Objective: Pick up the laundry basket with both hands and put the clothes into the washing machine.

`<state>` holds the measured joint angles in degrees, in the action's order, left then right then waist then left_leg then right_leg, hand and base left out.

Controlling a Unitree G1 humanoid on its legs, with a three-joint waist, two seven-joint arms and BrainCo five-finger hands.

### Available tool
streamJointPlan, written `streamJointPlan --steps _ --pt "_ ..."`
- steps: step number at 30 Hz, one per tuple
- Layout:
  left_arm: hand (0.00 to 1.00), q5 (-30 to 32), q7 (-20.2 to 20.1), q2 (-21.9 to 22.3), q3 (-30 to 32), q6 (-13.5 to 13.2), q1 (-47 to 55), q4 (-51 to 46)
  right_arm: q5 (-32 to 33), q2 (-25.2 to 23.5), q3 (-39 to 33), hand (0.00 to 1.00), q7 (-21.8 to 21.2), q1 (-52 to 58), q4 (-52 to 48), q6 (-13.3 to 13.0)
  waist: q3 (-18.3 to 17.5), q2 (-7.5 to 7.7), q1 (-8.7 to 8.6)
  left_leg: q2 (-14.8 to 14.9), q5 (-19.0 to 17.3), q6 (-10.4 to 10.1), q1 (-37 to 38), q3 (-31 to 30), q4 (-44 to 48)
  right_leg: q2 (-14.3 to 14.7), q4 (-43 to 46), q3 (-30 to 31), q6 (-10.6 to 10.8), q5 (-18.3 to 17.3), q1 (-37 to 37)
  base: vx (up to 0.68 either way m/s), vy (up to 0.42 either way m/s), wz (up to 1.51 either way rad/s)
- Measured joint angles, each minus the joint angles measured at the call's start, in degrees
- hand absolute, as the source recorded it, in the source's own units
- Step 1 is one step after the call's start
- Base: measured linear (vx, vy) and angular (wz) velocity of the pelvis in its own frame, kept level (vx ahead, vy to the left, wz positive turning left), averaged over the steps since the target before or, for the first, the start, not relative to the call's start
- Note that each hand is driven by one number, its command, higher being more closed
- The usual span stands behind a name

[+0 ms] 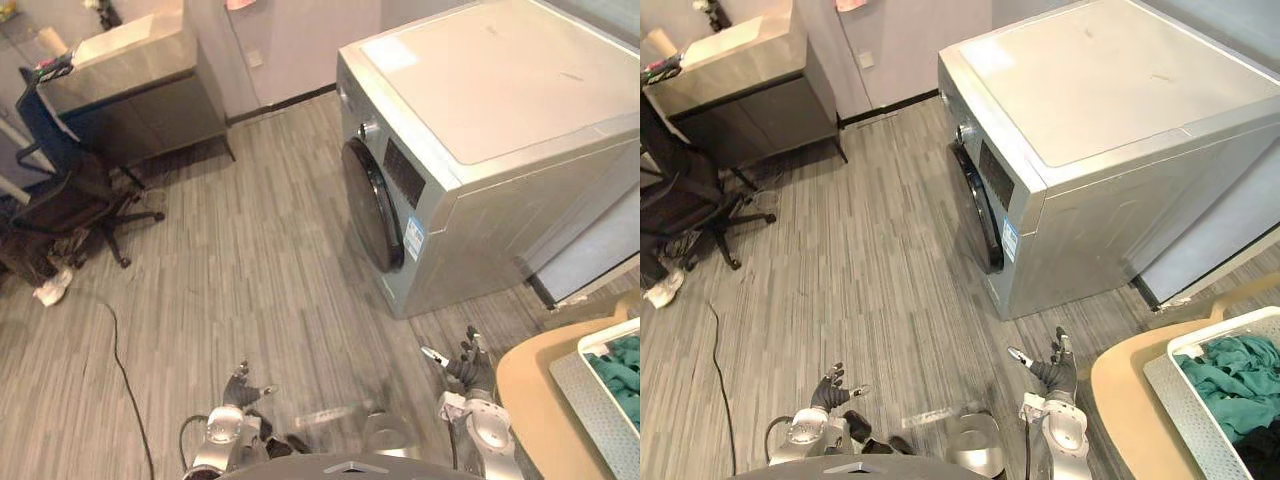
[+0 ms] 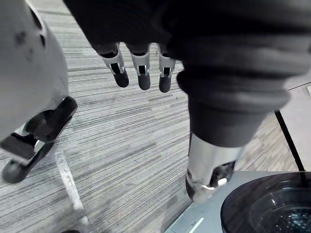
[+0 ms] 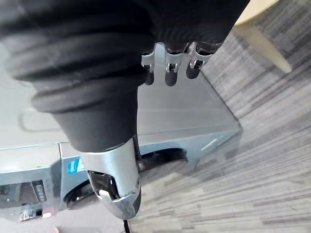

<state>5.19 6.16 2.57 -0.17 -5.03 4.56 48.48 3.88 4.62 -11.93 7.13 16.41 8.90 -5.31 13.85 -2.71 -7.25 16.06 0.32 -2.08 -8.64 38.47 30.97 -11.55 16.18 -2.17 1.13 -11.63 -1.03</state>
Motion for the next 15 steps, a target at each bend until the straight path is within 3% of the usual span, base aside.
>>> streamJointPlan --steps 1,3,4,5,6,7,8,10,12,14,15 --pt "0.0 0.01 -0.02 0.25 0.04 0.01 0.45 -0.1 -1.49 0.71 0.19 0.0 0.65 -0.09 -0.14 0.05 0.03 -0.12 0.1 -3.12 1.02 -1.68 0.86 -2.75 -11.11 -0.74 1.65 1.3 1.1 -1.97 -0.09 0.24 0.284 -0.27" --pt "0.0 0.01 -0.11 0.7 0.15 -0.04 1.23 -0.71 -2.12 1.18 0.27 0.0 1.19 0.24 -2.01 0.05 0.01 -1.16 0.16 -6.44 1.51 -3.61 2.38 -7.6 -24.46 -0.95 3.78 2.29 2.96 -5.01 -0.43 0.25 0.313 -0.32" --pt "0.0 0.04 -0.26 0.99 -0.02 -0.03 1.87 -0.55 -2.14 2.68 0.56 0.0 1.63 0.23 -3.48 0.05 -0.16 -3.46 0.32 -6.36 -2.5 -7.1 3.66 -11.57 -29.81 0.82 5.15 3.19 4.38 -6.9 -0.57 0.24 0.297 -0.47" --pt "0.0 0.03 -0.36 1.01 0.11 -0.03 2.27 -0.39 -2.17 3.58 0.62 0.0 1.69 0.06 -3.71 -0.16 -0.25 -5.14 0.42 -5.54 -3.27 -8.17 3.95 -13.88 -31.1 2.13 5.7 3.59 5.03 -7.67 -0.77 0.33 0.392 -0.66" --pt "0.0 -0.08 -0.13 0.29 1.49 0.18 1.73 0.06 -2.75 2.58 0.69 0.0 1.75 -1.16 -2.66 0.12 -0.28 -3.61 0.9 -6.66 0.46 -8.19 3.49 -14.95 -27.52 1.07 6.42 5.98 5.45 -8.71 -1.18 0.39 0.396 -0.72" --pt "0.0 -0.17 0.24 -0.32 2.69 0.06 1.74 -0.25 -3.39 2.34 1.61 0.0 1.72 -1.97 -2.96 0.03 -0.43 -2.0 1.55 -7.38 0.09 -7.57 2.28 -15.09 -23.19 -0.34 5.62 7.88 5.56 -9.12 -1.28 0.37 0.356 -0.68" --pt "0.0 -0.22 0.24 -0.64 2.88 -0.05 1.68 -0.41 -3.52 2.35 1.9 0.0 1.69 -2.39 -2.94 0.02 -0.49 -1.68 1.95 -7.44 -0.59 -6.47 1.39 -15.33 -20.73 -0.69 4.66 8.69 5.62 -9.16 -1.58 0.35 0.289 -0.72" --pt "0.0 -0.63 0.17 -1.37 3.59 -0.11 1.69 -0.66 -3.78 2.28 2.52 0.0 1.46 -4.96 -1.76 0.01 -0.98 -0.92 2.62 -8.26 -5.92 -2.5 -0.67 -16.91 -12.22 -1.85 0.71 12.43 5.98 -7.74 -3.31 0.31 0.267 -0.7" --pt "0.0 -0.58 0.14 -1.73 4.27 0.06 1.97 -0.28 -3.79 2.27 2.67 0.0 0.99 -5.51 -0.9 0.02 -2.62 -0.1 2.53 -9.81 -8.37 -1.6 -0.66 -16.46 -10.82 -3.51 0.73 14.24 6.85 -6.8 -3.21 0.36 0.249 -0.34" --pt "0.0 -0.47 -0.06 -1.06 4.49 0.11 2.06 -0.07 -4.25 2.41 2.23 0.0 0.48 -5.73 -0.52 0.02 -3.82 0.31 2.68 -11.95 -9.32 -0.3 0.93 -14.89 -11.24 -4.84 7.34 16.31 8.07 -5.49 0.0 0.38 0.188 -0.26" --pt "0.0 -0.42 -0.11 -0.95 4.47 0.13 2.05 -0.07 -4.69 2.5 2.17 0.0 0.5 -6.45 0.07 0.05 -3.87 0.53 3.1 -13.39 -9.44 -0.07 2.94 -14.34 -12.92 -5.05 15.8 17.99 10.91 -3.7 4.06 0.28 0.128 -0.28"
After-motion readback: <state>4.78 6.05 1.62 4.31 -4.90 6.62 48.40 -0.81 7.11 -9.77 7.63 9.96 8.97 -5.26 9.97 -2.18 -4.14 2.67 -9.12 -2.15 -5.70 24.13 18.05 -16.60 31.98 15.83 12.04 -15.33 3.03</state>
